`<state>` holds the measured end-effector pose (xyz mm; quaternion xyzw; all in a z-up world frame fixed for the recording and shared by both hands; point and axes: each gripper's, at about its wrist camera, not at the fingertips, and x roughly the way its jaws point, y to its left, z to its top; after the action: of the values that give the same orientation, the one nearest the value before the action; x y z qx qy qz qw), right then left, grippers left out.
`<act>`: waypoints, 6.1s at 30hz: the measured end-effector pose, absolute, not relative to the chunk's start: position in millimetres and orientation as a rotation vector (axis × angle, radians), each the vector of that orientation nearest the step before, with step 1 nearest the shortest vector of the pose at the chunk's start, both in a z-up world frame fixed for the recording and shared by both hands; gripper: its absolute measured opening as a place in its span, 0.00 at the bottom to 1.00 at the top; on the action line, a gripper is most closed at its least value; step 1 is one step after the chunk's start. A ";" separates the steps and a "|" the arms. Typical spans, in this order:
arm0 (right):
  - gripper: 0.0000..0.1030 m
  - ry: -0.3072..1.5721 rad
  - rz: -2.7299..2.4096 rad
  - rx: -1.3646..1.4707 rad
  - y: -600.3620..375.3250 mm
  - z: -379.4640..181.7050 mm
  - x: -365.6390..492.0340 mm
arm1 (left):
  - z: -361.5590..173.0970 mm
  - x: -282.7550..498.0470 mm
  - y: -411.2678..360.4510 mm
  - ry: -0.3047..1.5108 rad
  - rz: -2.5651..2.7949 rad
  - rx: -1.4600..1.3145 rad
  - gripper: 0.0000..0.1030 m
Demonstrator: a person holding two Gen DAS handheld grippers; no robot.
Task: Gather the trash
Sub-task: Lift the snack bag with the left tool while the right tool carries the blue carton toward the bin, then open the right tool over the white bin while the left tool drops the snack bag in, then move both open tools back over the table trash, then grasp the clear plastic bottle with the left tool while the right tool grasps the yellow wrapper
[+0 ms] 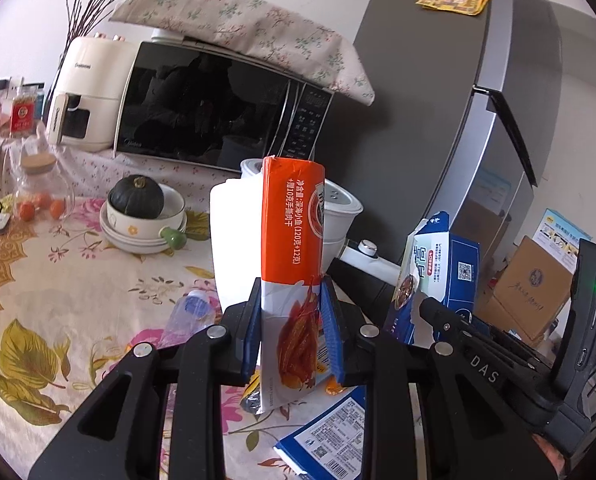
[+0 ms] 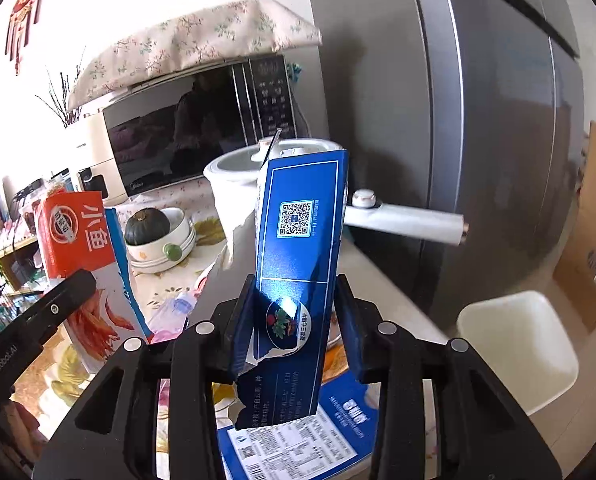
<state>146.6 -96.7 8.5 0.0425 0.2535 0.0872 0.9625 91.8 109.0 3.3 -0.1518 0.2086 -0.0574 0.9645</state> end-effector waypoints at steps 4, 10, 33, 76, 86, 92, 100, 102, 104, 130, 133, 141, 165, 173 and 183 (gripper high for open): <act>0.35 0.496 0.147 0.095 -109.7 14.1 145.8 | 8.0 93.1 95.6 0.413 -0.131 -0.290 0.27; 0.36 0.499 0.094 0.105 -139.5 15.3 147.8 | 10.9 103.6 72.1 0.427 -0.172 -0.303 0.27; 0.39 0.488 -0.138 0.146 -251.0 15.5 146.2 | 16.3 131.2 -42.3 0.492 -0.352 -0.266 0.27; 0.88 0.729 -0.627 0.368 -447.9 -61.8 170.5 | -89.2 247.1 -278.9 0.920 -0.582 -0.272 0.30; 0.88 0.732 -0.683 0.352 -464.1 -61.6 160.4 | -84.4 249.4 -288.0 0.908 -0.551 -0.245 0.52; 0.88 0.707 -0.653 0.286 -441.1 -50.9 156.0 | -69.3 232.7 -272.8 0.841 -0.495 -0.195 0.57; 0.88 0.639 -0.560 0.242 -397.1 -27.2 145.7 | -42.7 203.8 -226.3 0.756 -0.394 -0.184 0.64; 0.88 0.619 -0.538 0.240 -385.6 -21.8 141.8 | -38.9 198.1 -209.0 0.750 -0.365 -0.200 0.65; 0.91 0.598 -0.522 0.242 -375.1 -17.6 138.4 | -36.2 193.6 -191.4 0.746 -0.341 -0.220 0.65; 0.93 0.532 -0.233 0.080 -217.7 2.6 145.4 | -12.4 145.4 -21.9 0.647 -0.081 -0.307 0.69; 0.93 0.532 -0.193 0.067 -200.0 4.1 148.0 | -13.0 140.4 -5.4 0.643 -0.050 -0.308 0.69; 0.93 0.540 -0.087 0.015 -147.2 2.1 153.4 | -15.7 129.0 45.0 0.633 0.048 -0.328 0.70; 0.93 0.747 0.158 0.069 -50.7 -26.0 194.4 | -102.1 227.4 159.7 1.138 0.083 -0.267 0.74; 0.93 0.884 0.226 0.180 -50.5 -44.2 209.2 | -122.1 243.2 168.5 1.172 0.018 -0.286 0.45; 0.93 0.961 0.276 0.149 -23.7 -64.4 211.0 | -89.6 193.6 193.5 0.968 -0.031 -0.415 0.44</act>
<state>211.0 -23.7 -64.4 0.0714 0.4603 0.1323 0.8749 193.6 193.5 -89.6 -0.1982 0.4620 -0.0148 0.8643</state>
